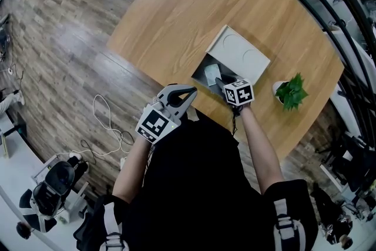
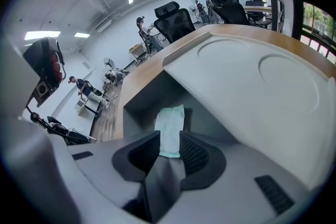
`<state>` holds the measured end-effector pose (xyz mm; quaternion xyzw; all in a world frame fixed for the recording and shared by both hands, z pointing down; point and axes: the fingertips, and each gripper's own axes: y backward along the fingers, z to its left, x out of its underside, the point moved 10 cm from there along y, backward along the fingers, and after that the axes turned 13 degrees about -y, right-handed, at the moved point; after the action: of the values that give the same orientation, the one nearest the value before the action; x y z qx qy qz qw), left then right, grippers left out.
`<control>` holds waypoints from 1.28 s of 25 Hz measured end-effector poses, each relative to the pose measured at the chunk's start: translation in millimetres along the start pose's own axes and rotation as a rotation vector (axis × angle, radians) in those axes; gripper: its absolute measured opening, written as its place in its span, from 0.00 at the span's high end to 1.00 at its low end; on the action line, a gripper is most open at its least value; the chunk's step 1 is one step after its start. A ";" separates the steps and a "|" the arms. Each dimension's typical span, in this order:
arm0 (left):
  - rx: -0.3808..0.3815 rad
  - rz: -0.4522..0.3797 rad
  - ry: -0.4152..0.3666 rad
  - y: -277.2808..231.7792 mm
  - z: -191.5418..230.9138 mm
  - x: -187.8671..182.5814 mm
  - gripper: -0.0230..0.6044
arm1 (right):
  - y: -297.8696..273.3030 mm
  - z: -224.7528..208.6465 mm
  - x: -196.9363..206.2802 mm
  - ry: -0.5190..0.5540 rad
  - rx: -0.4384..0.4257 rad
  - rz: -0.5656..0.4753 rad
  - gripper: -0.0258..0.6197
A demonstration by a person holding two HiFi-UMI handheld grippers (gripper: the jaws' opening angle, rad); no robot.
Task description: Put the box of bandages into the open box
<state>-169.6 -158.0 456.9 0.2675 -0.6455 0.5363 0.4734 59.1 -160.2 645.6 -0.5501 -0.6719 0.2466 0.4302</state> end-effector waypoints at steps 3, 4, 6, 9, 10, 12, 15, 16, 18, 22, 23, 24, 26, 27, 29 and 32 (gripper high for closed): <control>0.000 0.004 0.002 -0.6 -1.5 0.3 0.93 | 0.6 0.4 -1.2 -0.002 0.005 -0.009 0.75; 0.000 0.004 0.002 -0.7 -2.4 0.2 0.93 | 1.1 0.3 -1.0 -0.003 0.006 -0.012 0.75; -0.002 0.005 0.001 -0.5 -3.9 -0.2 0.93 | 2.0 0.3 -0.9 -0.006 0.007 -0.018 0.74; -0.005 0.008 -0.002 0.4 -5.4 -0.3 0.93 | 3.5 1.7 -0.4 -0.013 -0.001 -0.024 0.73; -0.006 0.008 -0.002 0.4 -6.0 -0.1 0.93 | 4.1 1.9 0.1 -0.017 -0.004 -0.026 0.73; -0.006 0.010 -0.005 0.2 -7.2 0.1 0.93 | 5.4 2.0 1.0 -0.022 -0.008 -0.031 0.73; -0.007 0.010 -0.009 0.8 -9.1 -0.4 0.93 | 9.5 4.2 2.1 -0.022 -0.018 -0.046 0.73; -0.007 0.010 -0.010 1.2 -10.0 -0.5 0.93 | 11.9 5.4 2.7 -0.020 -0.019 -0.057 0.73; -0.007 0.012 -0.012 1.7 -11.9 -0.6 0.93 | 18.3 7.5 3.7 -0.010 -0.020 -0.091 0.77; -0.005 0.009 -0.013 0.1 -16.0 -1.2 0.93 | 31.5 11.9 4.6 0.007 -0.056 -0.150 0.85; -0.005 0.008 -0.014 -1.0 -17.1 -1.4 0.93 | 34.6 13.8 5.1 0.017 -0.075 -0.154 0.86; -0.003 0.006 -0.016 -2.3 -18.5 -1.7 0.93 | 38.0 16.7 5.7 0.032 -0.099 -0.156 0.89; 0.000 0.004 -0.020 -4.9 -21.3 -1.9 0.93 | 46.1 25.6 6.9 0.078 -0.143 -0.163 0.91; 0.001 0.003 -0.021 -6.3 -22.7 -1.7 0.93 | 50.1 30.4 7.3 0.105 -0.157 -0.169 0.92; 0.002 0.001 -0.019 -9.5 -25.4 -0.5 0.93 | 56.9 38.1 8.2 0.152 -0.178 -0.180 0.92; 0.003 -0.003 -0.017 -13.8 -29.8 -0.1 0.93 | 66.7 45.3 9.9 0.202 -0.189 -0.194 0.92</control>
<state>-148.1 -133.7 462.1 0.2736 -0.6482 0.5344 0.4683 55.5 -126.2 572.0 -0.5428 -0.6954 0.0830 0.4637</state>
